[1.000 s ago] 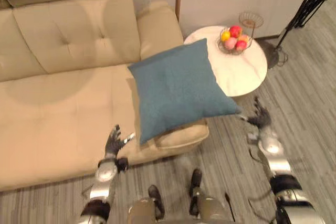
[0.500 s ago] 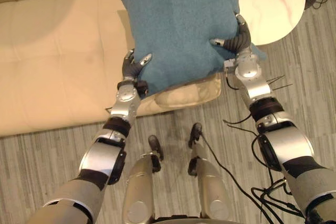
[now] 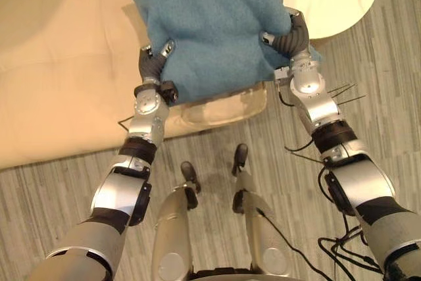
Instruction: Pick up cushions and gather them together orderly.
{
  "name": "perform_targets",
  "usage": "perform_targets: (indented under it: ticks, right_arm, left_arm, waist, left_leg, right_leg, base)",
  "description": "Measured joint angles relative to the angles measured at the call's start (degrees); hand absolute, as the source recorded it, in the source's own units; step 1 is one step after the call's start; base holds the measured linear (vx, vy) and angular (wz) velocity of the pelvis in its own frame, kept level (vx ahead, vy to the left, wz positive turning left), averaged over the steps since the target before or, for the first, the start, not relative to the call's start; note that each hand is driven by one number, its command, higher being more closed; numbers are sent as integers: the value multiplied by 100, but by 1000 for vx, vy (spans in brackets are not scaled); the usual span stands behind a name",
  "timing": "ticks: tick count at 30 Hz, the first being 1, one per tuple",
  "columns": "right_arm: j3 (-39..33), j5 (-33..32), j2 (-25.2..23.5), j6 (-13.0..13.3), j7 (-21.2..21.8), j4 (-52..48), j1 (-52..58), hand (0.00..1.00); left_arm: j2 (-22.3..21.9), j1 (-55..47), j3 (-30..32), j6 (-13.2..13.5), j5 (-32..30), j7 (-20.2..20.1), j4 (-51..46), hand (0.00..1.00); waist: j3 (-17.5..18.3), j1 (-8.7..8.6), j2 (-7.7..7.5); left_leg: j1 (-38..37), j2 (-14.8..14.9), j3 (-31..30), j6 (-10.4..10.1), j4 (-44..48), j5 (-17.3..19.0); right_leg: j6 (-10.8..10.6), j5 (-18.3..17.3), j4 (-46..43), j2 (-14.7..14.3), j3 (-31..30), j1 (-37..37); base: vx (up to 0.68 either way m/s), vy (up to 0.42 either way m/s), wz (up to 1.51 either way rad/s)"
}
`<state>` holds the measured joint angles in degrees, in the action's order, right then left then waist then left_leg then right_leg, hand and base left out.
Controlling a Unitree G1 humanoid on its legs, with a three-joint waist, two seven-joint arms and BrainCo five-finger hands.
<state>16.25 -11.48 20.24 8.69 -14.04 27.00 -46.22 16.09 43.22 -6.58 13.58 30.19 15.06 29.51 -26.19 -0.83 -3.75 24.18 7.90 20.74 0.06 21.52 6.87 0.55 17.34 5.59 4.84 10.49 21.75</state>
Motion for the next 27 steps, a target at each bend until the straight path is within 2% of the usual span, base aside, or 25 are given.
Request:
perform_targets:
  ticks: [4,6,10,12,14,16,17,18,19,20,21,22,23,24,25,26,27]
  right_arm:
    - [-72,-27,-214,0,33,-1242,1478,100]
    - [-106,-25,-453,4,96,-1776,2260,100]
    - [-188,-21,-813,15,317,-2552,3314,100]
    - [-185,-9,-924,162,518,-2998,3818,100]
    - [-181,-19,-1008,294,677,-3145,4063,100]
    - [-184,-109,-1046,378,688,-3152,4205,100]
    - [-196,-160,-1046,379,688,-3151,4257,100]
    - [-218,-201,-1050,399,688,-3148,4307,100]
    - [-223,-201,-1054,432,687,-3131,4346,100]
    - [-220,-196,-1071,453,687,-3102,4345,100]
    - [-216,-197,-1088,482,687,-3040,4290,100]
    - [-215,-197,-1086,486,687,-3025,4218,100]
    - [-214,-196,-1059,496,684,-2964,4026,100]
    - [-212,-197,-1052,500,678,-2847,3909,100]
    - [-182,-197,-1052,497,673,-2573,3792,100]
    - [-178,-193,-1039,483,660,-2475,3776,100]
    - [-187,-185,-1009,479,644,-2315,3777,100]
  left_arm:
    - [-121,-1399,-4,7,-328,16,-1406,100]
    - [-382,-2413,-5,10,-533,22,-2144,100]
    - [-777,-3893,-19,50,-934,16,-3114,100]
    - [-889,-4562,-34,92,-1051,-11,-3506,100]
    - [-916,-4888,-114,212,-1073,-62,-3620,100]
    - [-915,-4970,-235,245,-1070,-114,-3618,100]
    - [-910,-4971,-275,247,-1069,-140,-3601,100]
    - [-873,-4931,-326,249,-1068,-191,-3547,100]
    - [-854,-4929,-356,250,-1068,-226,-3503,100]
    - [-841,-4946,-356,252,-1068,-226,-3500,100]
    - [-829,-4941,-356,274,-1066,-226,-3480,100]
    - [-823,-4932,-356,314,-1064,-226,-3470,100]
    - [-849,-4904,-355,353,-1049,-224,-3437,100]
    - [-867,-4905,-356,352,-1039,-224,-3430,100]
    - [-867,-4922,-356,333,-990,-223,-3416,100]
    - [-868,-4921,-370,307,-955,-223,-3403,100]
    - [-864,-4941,-435,271,-921,-223,-3400,100]
  waist:
    - [13,-1,3]
    - [370,2,24]
    - [804,81,59]
    - [1123,175,127]
    - [1258,187,210]
    - [1289,181,272]
    - [1308,166,283]
    - [1328,119,262]
    - [1363,94,231]
    - [1413,120,186]
    - [1576,221,114]
    - [1625,269,132]
    - [1657,364,287]
    - [1653,366,398]
    - [1636,449,435]
    - [1635,475,438]
    - [1625,467,456]
  left_leg:
    - [-599,-77,-4,-26,-284,-1]
    - [-740,-122,1,-36,-481,5]
    - [-1218,-151,16,-81,-698,0]
    - [-1530,-197,64,-95,-871,-7]
    - [-1711,-202,-2,-94,-941,-7]
    - [-1883,-229,-114,-87,-955,-19]
    - [-1910,-231,-208,-74,-975,-29]
    - [-1930,-257,-411,-7,-942,-72]
    - [-1926,-334,-704,19,-925,-139]
    - [-1892,-393,-847,12,-907,-202]
    - [-1548,-495,-1143,-24,-813,-321]
    - [-1336,-499,-1275,-58,-754,-381]
    - [-952,-401,-1511,-148,-749,-558]
    - [-779,-337,-1718,-226,-853,-752]
    - [-774,-255,-1863,-362,-1102,-1011]
    - [-778,-230,-1862,-478,-1198,-1147]
    - [-792,-196,-1671,-684,-1415,-1495]
  right_leg:
    - [-98,-180,6,-17,-66,-499]
    - [-134,-335,6,4,-58,-581]
    - [-145,-480,6,-22,-31,-951]
    - [-158,-533,5,-27,-67,-1157]
    - [-203,-671,-172,43,-13,-1273]
    - [-326,-1036,-830,110,-28,-1217]
    - [-489,-1299,-1239,150,-154,-1175]
    - [-391,-1939,-2278,252,-493,-1015]
    - [-378,-2429,-3148,285,-737,-996]
    - [-434,-2583,-3358,275,-796,-1012]
    - [-416,-2830,-3091,269,-919,-1092]
    - [-438,-2845,-2830,241,-893,-1102]
    - [-411,-2684,-2350,105,-696,-1091]
    - [-334,-2494,-2051,-6,-481,-1119]
    - [-226,-2352,-1886,-107,-261,-1173]
    - [-200,-2337,-1871,-118,-164,-1205]
    - [-122,-2334,-1883,-100,113,-1279]
  base:
    - [78,25,3]
    - [59,22,4]
    - [98,27,0]
    - [90,29,-8]
    - [33,53,13]
    - [-29,73,32]
    - [-78,46,70]
    - [-93,-5,122]
    - [-38,-45,129]
    - [-11,-131,139]
    - [-11,-133,100]
    - [-76,-176,109]
    - [-134,-158,88]
    - [-177,-182,94]
    - [-168,-148,79]
    - [-195,-137,92]
    - [-184,-97,86]
